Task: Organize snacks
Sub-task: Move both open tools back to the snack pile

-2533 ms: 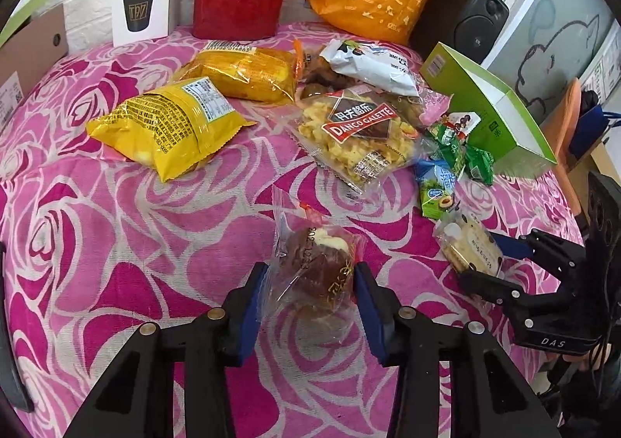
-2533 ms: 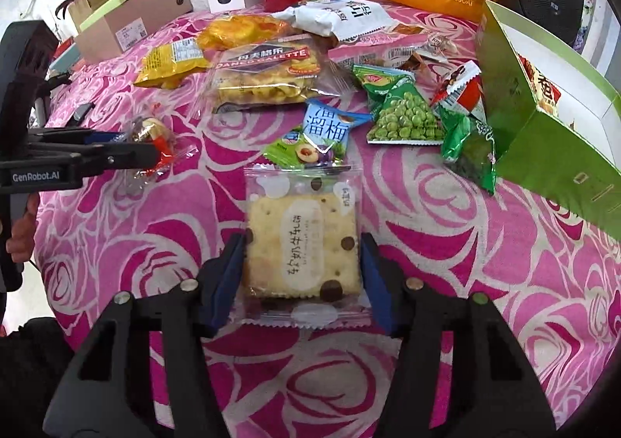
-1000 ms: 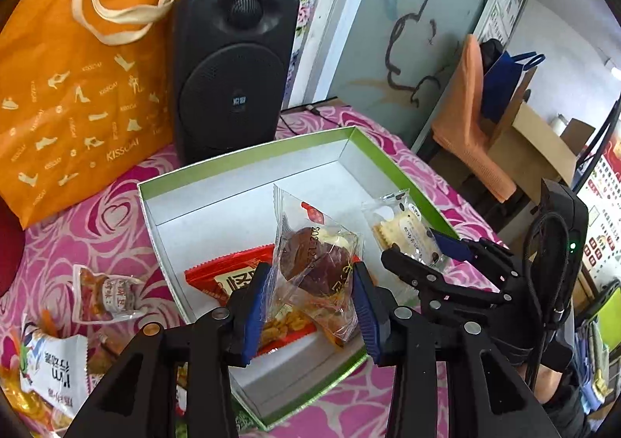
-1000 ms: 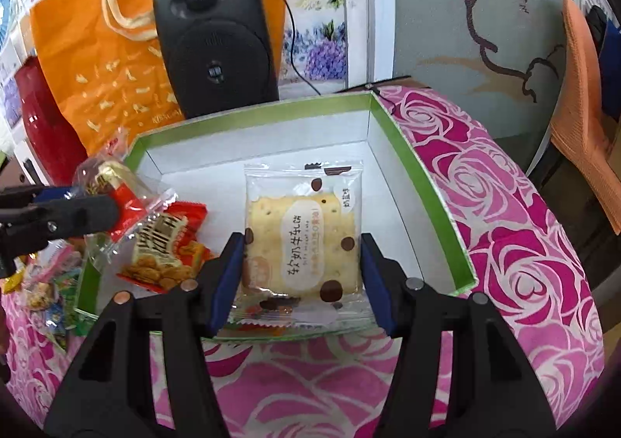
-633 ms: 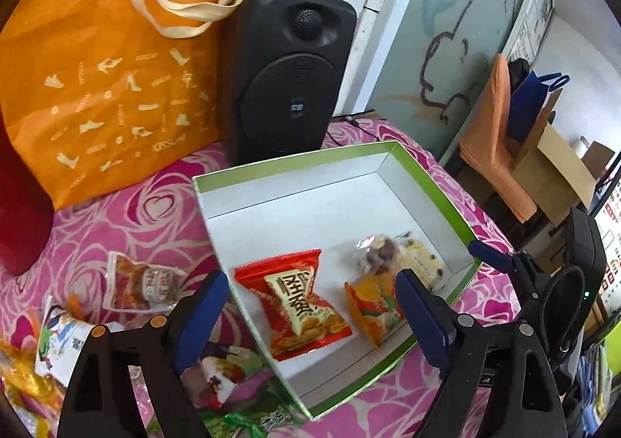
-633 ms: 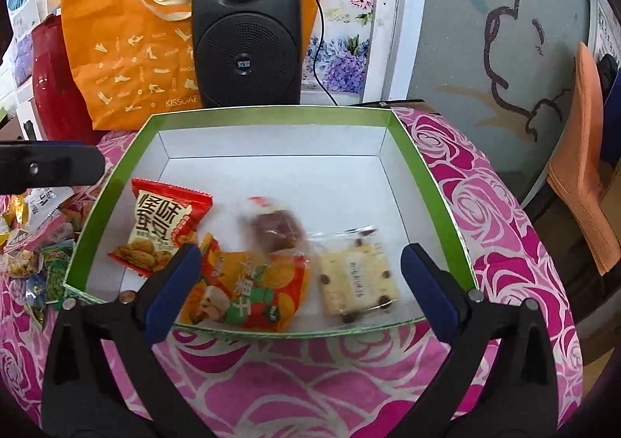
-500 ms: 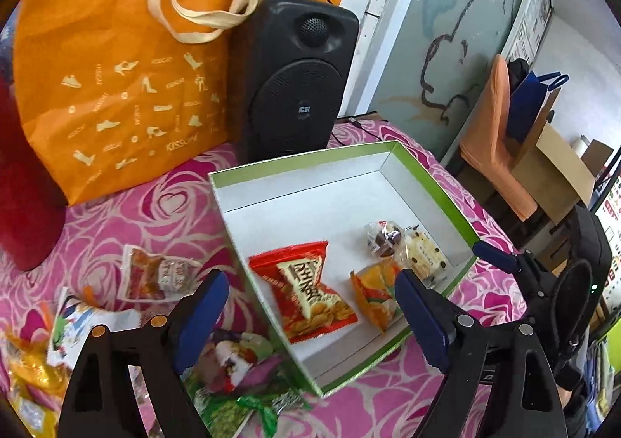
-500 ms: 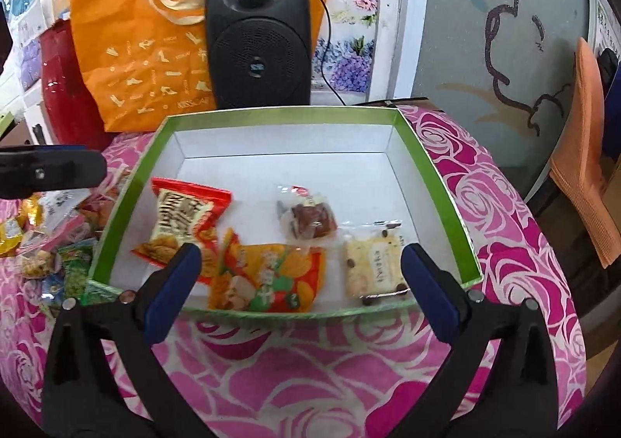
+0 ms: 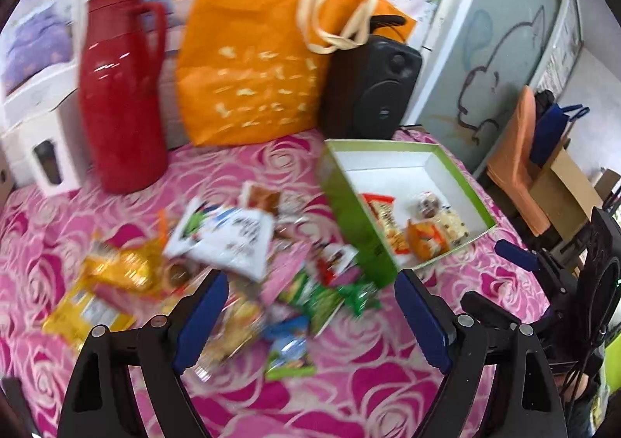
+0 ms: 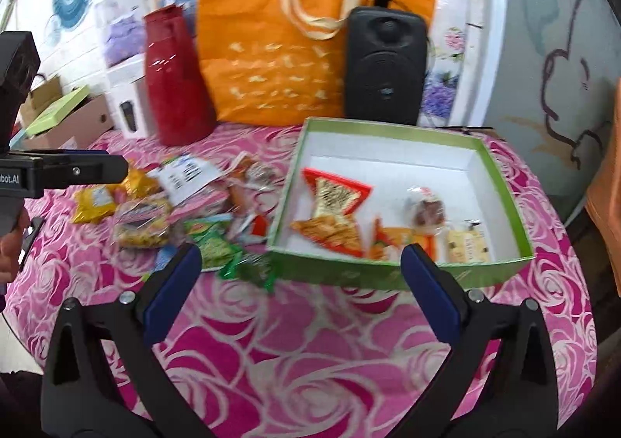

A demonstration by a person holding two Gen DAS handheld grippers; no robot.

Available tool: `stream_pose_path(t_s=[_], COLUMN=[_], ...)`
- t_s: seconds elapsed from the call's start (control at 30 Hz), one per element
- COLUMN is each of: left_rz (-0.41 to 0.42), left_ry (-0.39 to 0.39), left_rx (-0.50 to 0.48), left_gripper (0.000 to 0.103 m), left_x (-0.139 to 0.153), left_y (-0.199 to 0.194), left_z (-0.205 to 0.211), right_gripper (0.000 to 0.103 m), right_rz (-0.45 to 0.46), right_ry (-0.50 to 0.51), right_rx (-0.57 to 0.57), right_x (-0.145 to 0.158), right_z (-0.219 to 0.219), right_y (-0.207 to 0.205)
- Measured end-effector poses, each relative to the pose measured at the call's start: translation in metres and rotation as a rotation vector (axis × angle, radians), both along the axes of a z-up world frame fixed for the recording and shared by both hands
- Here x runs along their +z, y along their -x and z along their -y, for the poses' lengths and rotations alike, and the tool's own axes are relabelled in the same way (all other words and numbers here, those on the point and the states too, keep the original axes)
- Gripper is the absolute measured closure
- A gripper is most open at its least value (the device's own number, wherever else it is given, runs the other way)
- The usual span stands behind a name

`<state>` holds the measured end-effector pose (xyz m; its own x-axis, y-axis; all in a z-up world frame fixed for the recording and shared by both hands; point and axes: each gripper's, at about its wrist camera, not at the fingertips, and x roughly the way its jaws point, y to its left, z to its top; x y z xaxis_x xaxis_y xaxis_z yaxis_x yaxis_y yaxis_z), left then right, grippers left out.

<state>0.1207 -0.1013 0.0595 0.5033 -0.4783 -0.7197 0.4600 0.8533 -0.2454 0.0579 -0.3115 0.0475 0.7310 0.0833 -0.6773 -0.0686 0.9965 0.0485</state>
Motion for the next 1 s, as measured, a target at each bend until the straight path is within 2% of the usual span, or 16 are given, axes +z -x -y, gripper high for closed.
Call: stream_pose_path(t_s=[0.13,0.23,0.37,0.43,0.53,0.63,0.7,0.73,0.8,0.87,1.0], left_rz=[-0.043,-0.068,-0.071,-0.075,-0.084,-0.092,-0.096,-0.103,-0.111,-0.114,-0.125], left_ry=[0.011,0.025,0.016,0.011,0.02,0.026,0.028,0.028,0.018,0.01,-0.009], left_rx=[0.048,0.056,0.038,0.031,0.012,-0.003,-0.018,-0.031,-0.049,-0.063,-0.082], left_gripper=[0.013,0.013,0.014,0.014,0.021,0.023,0.034,0.041,0.045,0.051,0.051], left_x=[-0.027,-0.043,-0.059,-0.064,-0.067,-0.07,-0.072,-0.074,-0.078,-0.082,-0.092], left_y=[0.017,0.027,0.04,0.042,0.044,0.045,0.044,0.043,0.04,0.034,0.021], left_z=[-0.034,-0.045,-0.051,-0.051,-0.05,-0.047,-0.044,-0.04,-0.031,-0.023,-0.001], right_gripper=[0.001,0.001,0.011,0.012,0.017,0.029,0.058,0.058,0.069,0.072,0.072], right_rz=[-0.082,-0.154,-0.197,-0.21,-0.214,-0.236,-0.24,-0.243,-0.233,-0.232,-0.236], right_ry=[-0.052,-0.127,-0.188,-0.212,-0.218,-0.248,-0.251,-0.26,-0.258,-0.249,-0.231], right_rx=[0.042,0.018,-0.034,-0.052,-0.079,-0.135,-0.168,-0.173,-0.157,-0.125,-0.098], right_x=[-0.028,-0.05,-0.068,-0.074,-0.08,-0.09,-0.095,-0.098,-0.095,-0.089,-0.084], right_z=[-0.023,-0.031,-0.033,-0.034,-0.036,-0.032,-0.029,-0.027,-0.028,-0.028,-0.026], right_y=[-0.004,-0.014,-0.026,-0.034,-0.045,-0.054,-0.057,-0.057,-0.052,-0.041,-0.016])
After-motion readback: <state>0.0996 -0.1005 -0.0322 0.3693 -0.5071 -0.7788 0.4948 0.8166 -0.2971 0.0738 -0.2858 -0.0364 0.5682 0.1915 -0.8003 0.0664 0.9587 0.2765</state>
